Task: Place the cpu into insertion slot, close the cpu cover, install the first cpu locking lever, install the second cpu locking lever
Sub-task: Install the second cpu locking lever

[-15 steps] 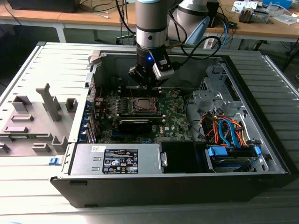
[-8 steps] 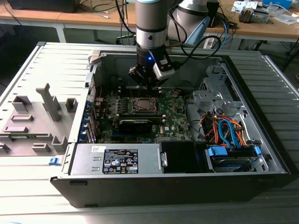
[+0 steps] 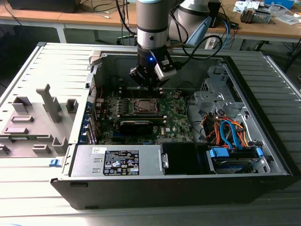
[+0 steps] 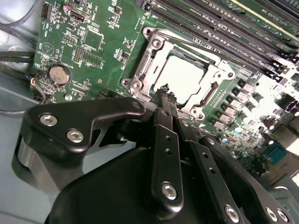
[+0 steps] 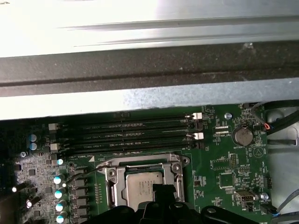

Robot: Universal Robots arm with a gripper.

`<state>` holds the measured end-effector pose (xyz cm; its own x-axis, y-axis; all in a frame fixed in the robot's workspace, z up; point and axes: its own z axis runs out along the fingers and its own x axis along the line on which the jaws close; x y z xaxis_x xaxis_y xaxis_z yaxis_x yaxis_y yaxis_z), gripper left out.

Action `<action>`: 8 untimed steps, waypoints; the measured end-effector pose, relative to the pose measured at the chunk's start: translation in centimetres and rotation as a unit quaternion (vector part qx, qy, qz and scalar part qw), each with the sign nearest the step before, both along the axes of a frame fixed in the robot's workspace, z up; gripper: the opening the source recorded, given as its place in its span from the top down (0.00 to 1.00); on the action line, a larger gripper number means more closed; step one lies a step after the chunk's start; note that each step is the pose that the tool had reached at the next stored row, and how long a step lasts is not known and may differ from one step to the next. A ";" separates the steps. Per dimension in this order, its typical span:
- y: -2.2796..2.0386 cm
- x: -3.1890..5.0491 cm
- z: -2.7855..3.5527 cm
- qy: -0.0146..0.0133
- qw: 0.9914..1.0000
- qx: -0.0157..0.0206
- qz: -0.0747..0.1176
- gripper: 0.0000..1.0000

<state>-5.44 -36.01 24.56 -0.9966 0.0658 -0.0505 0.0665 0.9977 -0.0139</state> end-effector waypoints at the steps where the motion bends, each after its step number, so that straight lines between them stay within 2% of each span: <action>1: 0.00 0.00 0.00 0.000 1.000 0.000 0.001 0.89; 8: 0.00 0.00 0.00 0.000 1.000 0.000 0.010 0.89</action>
